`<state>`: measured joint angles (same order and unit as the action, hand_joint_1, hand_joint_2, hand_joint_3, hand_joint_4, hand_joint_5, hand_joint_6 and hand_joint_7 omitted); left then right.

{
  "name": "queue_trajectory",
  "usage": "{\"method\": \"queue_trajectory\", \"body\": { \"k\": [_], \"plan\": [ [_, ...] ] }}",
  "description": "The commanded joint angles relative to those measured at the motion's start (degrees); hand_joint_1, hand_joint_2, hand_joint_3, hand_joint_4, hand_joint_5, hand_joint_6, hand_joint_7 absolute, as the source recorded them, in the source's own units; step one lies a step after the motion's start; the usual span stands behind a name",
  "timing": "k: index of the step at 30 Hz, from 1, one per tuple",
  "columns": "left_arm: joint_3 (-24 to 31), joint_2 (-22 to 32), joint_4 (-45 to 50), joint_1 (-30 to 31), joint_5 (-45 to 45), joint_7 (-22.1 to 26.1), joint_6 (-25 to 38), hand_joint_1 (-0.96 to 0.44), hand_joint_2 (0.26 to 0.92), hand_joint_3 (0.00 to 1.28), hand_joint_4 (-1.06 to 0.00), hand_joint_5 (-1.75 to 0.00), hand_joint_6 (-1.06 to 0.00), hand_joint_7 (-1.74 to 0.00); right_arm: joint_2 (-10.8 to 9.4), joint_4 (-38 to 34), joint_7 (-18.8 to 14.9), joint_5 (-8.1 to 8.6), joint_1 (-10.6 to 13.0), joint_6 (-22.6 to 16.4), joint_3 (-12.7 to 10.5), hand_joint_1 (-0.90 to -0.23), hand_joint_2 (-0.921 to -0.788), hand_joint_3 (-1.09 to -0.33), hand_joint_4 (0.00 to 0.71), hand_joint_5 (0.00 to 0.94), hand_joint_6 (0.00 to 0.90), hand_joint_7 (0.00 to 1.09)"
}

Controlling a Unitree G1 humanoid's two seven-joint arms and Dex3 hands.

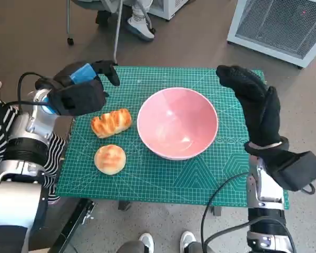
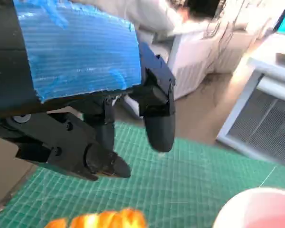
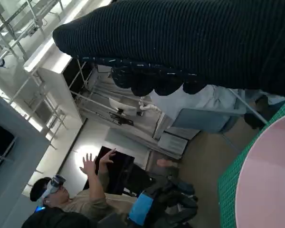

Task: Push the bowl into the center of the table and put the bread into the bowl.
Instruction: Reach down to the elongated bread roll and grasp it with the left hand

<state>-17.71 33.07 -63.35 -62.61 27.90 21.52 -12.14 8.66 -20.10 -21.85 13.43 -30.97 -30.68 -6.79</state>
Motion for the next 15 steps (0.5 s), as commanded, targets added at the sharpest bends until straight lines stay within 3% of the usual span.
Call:
{"method": "queue_trajectory", "body": {
  "k": [1, 6, 15],
  "plan": [
    [-2.5, -0.4, 1.3, -1.4, 1.5, 8.7, 7.0, -0.35, 0.747, 0.01, -0.1, -0.08, -0.13, -0.11, -0.2, -0.9, -0.2, 0.4, 0.7, 0.3, -0.1, -0.817, -0.921, -0.755, 0.216, 0.003, 0.047, 0.62],
    [-2.6, -0.8, 4.5, 0.7, 1.5, 8.6, 9.4, -0.45, 0.726, 0.0, -0.01, -0.01, -0.1, -0.03, -0.2, -1.1, -0.2, 0.35, 0.6, 0.1, -0.2, -0.817, -0.921, -0.755, 0.216, 0.003, 0.047, 0.62],
    [-3.6, -1.1, 7.3, 3.3, 2.3, 6.7, 9.2, -0.48, 0.723, 0.0, 0.0, 0.0, -0.1, -0.01, -0.1, -0.6, 0.1, 0.08, 0.7, 0.4, 0.0, -0.817, -0.921, -0.755, 0.217, 0.003, 0.046, 0.62]
  ]
}}
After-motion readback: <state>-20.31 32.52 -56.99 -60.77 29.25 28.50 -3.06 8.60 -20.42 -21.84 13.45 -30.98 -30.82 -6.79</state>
